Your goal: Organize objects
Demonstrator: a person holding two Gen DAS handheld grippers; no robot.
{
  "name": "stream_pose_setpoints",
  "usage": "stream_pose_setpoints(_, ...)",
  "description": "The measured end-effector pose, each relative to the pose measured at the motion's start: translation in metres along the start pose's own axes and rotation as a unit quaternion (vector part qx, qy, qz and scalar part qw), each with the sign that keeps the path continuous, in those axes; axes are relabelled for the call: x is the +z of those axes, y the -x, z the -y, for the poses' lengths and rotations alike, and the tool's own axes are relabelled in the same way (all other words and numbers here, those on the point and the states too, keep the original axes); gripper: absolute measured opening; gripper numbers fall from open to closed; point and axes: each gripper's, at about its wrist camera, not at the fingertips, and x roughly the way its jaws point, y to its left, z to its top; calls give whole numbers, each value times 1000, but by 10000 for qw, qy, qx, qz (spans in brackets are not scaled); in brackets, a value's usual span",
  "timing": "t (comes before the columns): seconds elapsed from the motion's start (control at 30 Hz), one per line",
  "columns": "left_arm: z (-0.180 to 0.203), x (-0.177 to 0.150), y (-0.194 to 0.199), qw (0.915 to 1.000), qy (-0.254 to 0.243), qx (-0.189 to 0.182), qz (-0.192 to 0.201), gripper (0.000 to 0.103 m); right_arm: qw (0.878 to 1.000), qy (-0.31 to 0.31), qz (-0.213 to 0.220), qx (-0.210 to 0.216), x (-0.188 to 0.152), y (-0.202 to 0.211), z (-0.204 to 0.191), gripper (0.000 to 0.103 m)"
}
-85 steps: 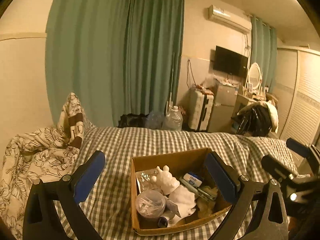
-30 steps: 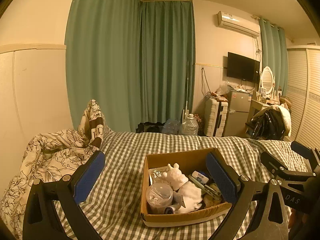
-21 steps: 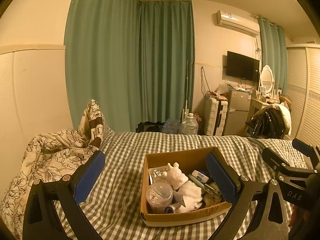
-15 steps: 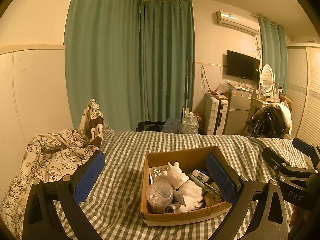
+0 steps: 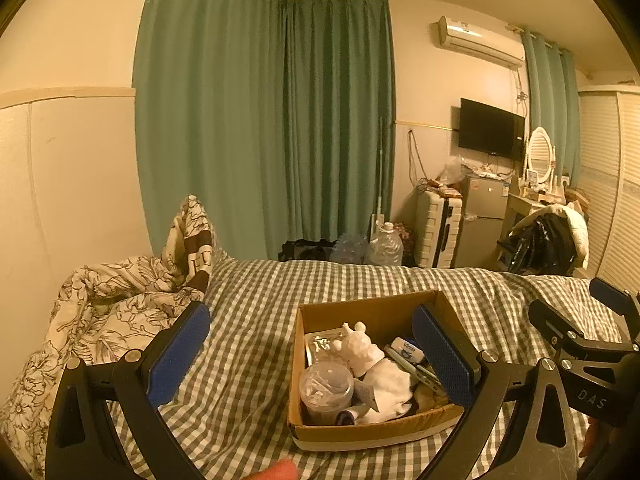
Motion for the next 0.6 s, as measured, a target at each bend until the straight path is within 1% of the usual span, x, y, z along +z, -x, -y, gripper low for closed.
stream_pose_setpoints(0.13, -3, -1, -2, 9999, 80, -46, -42, 103, 10000, 15, -7, 3, 0, -1, -1, 103)
stream_pose_setpoints(0.6, -5, 0, -3, 10000, 36, -14, -35, 103, 10000, 38, -39, 8, -3, -2, -2, 103)
